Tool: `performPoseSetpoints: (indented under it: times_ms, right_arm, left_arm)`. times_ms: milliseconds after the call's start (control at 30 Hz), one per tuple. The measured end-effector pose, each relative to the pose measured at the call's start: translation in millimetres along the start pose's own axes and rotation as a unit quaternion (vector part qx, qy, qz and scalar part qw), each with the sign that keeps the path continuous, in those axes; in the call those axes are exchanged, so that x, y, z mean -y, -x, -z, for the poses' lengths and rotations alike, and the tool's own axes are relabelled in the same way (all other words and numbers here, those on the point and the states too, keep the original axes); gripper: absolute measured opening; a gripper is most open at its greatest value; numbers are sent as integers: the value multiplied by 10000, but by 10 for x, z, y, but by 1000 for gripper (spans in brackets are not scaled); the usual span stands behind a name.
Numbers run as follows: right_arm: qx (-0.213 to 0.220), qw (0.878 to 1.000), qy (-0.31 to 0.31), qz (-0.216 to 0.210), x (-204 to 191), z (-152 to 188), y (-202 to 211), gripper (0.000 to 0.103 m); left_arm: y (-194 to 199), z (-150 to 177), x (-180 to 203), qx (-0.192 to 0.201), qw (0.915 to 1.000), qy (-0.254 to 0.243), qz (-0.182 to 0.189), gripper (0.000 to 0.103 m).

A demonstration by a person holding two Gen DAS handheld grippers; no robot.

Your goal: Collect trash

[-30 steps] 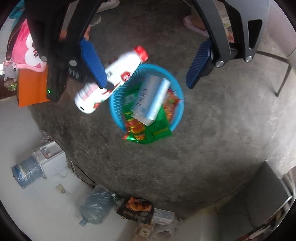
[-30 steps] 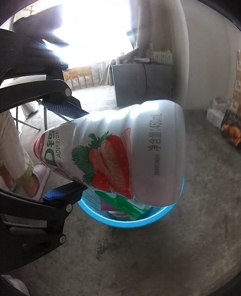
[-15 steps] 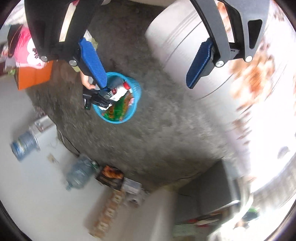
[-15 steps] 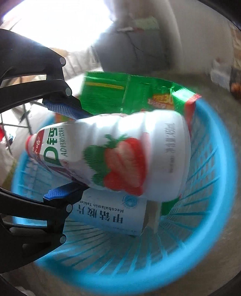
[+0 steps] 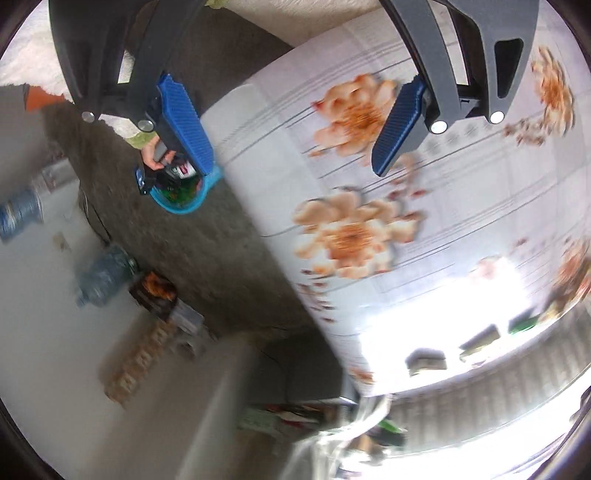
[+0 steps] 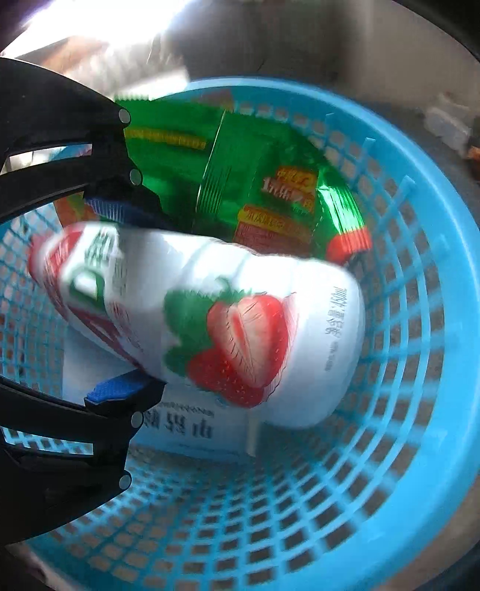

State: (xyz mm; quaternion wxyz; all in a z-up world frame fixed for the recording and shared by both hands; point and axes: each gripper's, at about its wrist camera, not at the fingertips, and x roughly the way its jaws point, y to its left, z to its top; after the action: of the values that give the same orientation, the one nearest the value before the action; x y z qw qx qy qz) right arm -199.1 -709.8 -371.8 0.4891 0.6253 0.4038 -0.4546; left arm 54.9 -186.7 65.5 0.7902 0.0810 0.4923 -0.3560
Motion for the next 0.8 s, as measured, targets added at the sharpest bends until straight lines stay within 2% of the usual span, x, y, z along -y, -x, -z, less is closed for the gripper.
performPoseSetpoints:
  times_ms: [67,200,367,467,533,567,633,733,800]
  right_arm:
    - [-62,9995,176,241,-83,11,73,74]
    - [117,9970,710,284,-145,75,399,77]
    - [584,9913,1168,142,-51,259,949,78]
    - [958,9844,1471,-131,18,535,1379,78]
    - [1338,9721,1892,-371,52,828,1819,78]
    - [1577,9616,2193,-477,72,1057,2090,79]
    - [1971,9415,2671,-573,-21,1412,2477,83]
    - [2806,8926,3462,-686,-102,2290,3061,95]
    - [3243,8628,3818,-679,-134,2736,3283,95]
  left_arm:
    - [104,60,-143,139,9997,186,-80,85]
    - [231,168,-356,416,9975,553,-144,85]
    - [322,306,-478,628,9958,621,-242,85]
    - [412,425,-460,960,9928,508,-515,85]
    - [470,521,-439,1163,9898,494,-651,85]
    - [507,597,-419,1294,9882,502,-649,86]
    - [544,681,-401,1408,9865,572,-612,95]
    - [628,814,-322,1565,9843,618,-539,97]
    - [694,883,-273,1659,9830,604,-514,97]
